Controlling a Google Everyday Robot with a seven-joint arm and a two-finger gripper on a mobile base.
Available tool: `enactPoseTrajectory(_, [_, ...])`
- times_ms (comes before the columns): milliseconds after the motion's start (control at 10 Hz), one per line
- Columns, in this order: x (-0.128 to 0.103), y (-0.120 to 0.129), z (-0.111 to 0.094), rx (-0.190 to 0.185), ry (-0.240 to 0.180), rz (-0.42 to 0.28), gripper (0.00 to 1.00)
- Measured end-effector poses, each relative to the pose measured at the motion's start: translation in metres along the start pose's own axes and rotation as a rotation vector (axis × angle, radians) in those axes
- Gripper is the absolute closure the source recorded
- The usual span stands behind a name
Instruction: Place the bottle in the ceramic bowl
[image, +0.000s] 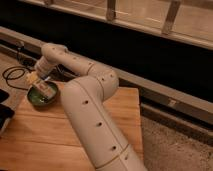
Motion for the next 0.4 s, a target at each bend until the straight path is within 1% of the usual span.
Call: enactPoseTrajectory(400, [0.0007,-0.0013,-0.0009,0.001,0.0,0.001,0.2])
